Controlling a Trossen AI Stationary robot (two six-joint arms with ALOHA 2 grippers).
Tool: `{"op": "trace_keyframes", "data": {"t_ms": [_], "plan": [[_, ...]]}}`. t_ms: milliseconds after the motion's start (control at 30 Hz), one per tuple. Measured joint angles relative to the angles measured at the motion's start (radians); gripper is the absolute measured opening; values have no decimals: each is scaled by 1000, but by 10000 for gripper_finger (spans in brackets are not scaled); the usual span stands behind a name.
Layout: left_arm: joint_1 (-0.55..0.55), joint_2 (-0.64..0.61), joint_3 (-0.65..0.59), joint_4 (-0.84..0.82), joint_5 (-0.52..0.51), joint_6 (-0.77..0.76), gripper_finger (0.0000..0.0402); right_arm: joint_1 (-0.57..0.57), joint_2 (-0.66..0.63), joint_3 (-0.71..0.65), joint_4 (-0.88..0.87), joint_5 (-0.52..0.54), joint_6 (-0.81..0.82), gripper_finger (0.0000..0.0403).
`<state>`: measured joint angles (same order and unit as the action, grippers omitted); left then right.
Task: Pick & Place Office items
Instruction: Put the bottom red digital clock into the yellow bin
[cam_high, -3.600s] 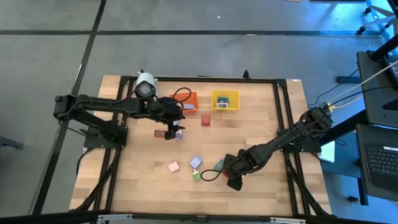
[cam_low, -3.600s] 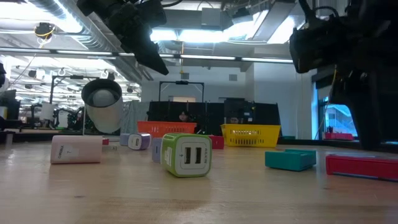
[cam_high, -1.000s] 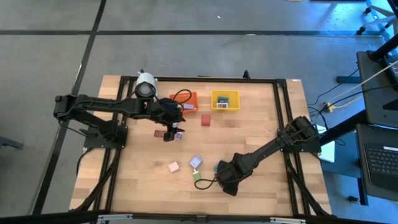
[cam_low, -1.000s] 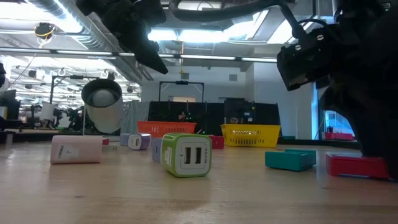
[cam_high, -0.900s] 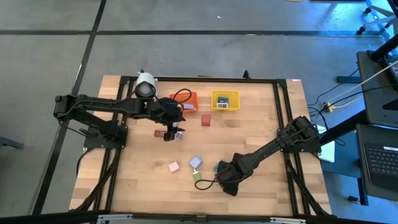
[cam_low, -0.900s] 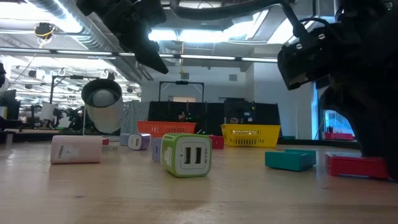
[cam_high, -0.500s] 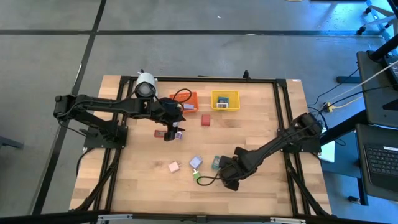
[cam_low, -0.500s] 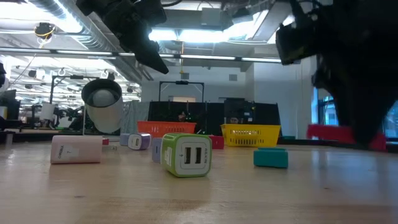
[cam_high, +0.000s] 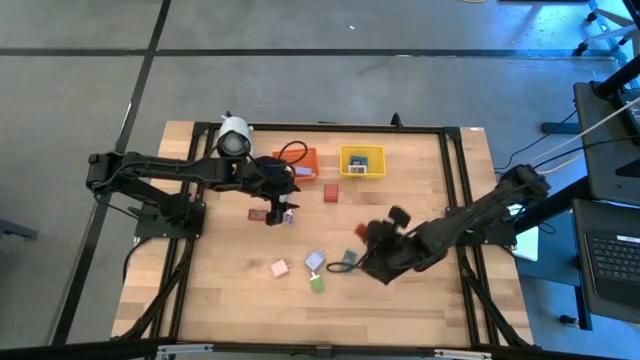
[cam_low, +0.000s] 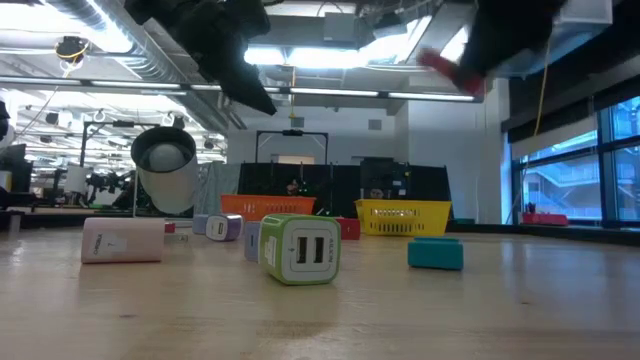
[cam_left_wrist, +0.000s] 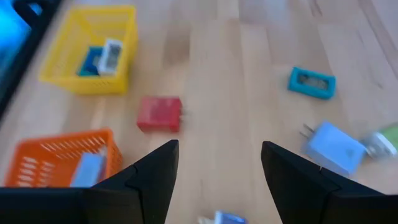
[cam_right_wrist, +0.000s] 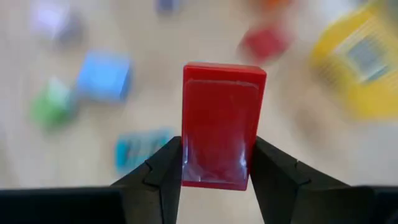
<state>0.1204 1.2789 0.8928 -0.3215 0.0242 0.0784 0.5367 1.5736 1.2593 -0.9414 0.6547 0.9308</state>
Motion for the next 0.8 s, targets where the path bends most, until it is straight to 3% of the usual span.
{"op": "trace_keyframes", "data": {"t_ms": [133, 267, 400, 500, 800], "plan": [[0, 0, 0, 105, -30, 21, 226, -32, -67, 0, 19, 224, -27, 154], [-1, 0, 0, 222, -76, 38, 226, -78, -91, 0, 40, 285, -92, 154], [-1, 0, 0, 287, -77, 67, 226, -150, -91, -1, 71, 238, -164, 154], [-1, 0, 0, 291, -77, 81, 226, -210, -97, -42, 189, 162, -262, 154], [-1, -63, 0, 162, -164, 92, 226, -382, -184, -231, 460, 23, -393, 154]]}}
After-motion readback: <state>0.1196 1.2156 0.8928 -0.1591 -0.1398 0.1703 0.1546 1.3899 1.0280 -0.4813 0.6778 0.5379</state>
